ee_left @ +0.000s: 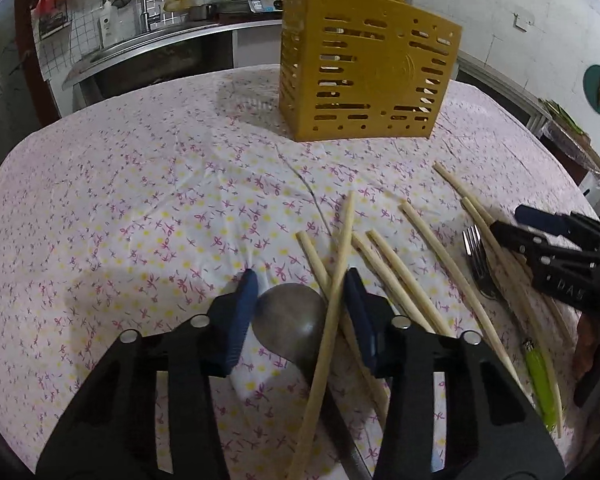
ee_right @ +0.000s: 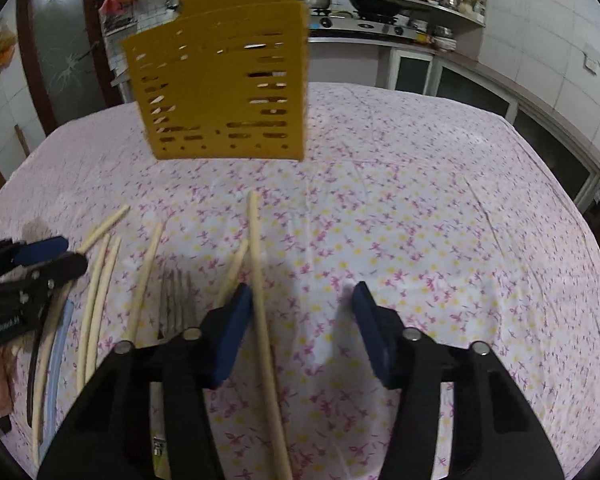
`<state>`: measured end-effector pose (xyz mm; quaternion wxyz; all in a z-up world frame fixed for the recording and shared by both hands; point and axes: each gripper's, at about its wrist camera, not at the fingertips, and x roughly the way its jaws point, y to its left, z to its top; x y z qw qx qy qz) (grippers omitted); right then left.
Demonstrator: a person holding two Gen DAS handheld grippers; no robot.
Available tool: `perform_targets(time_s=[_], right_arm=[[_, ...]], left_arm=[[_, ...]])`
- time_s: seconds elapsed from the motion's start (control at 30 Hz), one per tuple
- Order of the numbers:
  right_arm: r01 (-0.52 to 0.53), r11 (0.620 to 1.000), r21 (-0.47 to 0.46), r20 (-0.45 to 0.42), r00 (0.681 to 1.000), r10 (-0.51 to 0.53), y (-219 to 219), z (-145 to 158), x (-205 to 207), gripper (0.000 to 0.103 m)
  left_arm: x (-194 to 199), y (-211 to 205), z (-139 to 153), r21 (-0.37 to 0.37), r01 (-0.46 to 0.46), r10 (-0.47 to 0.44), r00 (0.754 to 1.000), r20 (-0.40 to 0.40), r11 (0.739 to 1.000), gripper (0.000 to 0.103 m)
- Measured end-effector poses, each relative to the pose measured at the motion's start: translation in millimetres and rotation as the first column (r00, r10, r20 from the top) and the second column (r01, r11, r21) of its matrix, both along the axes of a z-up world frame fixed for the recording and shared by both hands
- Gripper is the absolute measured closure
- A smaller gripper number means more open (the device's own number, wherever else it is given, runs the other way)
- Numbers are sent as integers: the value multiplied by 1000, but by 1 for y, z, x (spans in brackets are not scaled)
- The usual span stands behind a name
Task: Organize utensils
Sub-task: 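Grasp a wooden chopstick with the left gripper while the right gripper grasps another chopstick, then lift both held chopsticks and carry them toward the yellow holder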
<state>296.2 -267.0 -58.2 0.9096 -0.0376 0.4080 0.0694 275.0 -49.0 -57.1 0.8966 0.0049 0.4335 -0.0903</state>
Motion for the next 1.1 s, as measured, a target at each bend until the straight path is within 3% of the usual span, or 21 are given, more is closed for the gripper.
perform_targets(time_s=[0.23, 0.3, 0.43, 0.5, 0.67, 0.93, 1.1], right_arm=[[-31, 999, -18, -3, 1000, 31, 7, 1, -4, 63], [-32, 999, -9, -3, 999, 32, 6, 2, -5, 75], [-21, 999, 27, -3, 1000, 21, -1, 3, -4, 84], [-18, 999, 28, -5, 1000, 18, -1, 3, -4, 85], [-23, 1000, 2, -9, 1000, 23, 4, 2, 1, 85], [-33, 999, -33, -18, 999, 33, 12, 3, 11, 84], [-24, 1000, 2, -51, 998, 24, 9, 4, 23, 85]], left_arm=[[6, 4, 2, -11, -2, 2, 1000, -15, 1000, 72], [8, 5, 3, -17, -5, 5, 1000, -22, 1000, 76], [8, 13, 5, -67, -22, 19, 999, -39, 997, 84], [7, 13, 7, -66, -20, 18, 999, -34, 998, 92], [6, 14, 8, -58, -39, 37, 999, -30, 998, 98], [18, 24, 3, -64, -79, 74, 995, -74, 995, 98], [21, 24, 2, -68, -68, 63, 995, -80, 995, 98]])
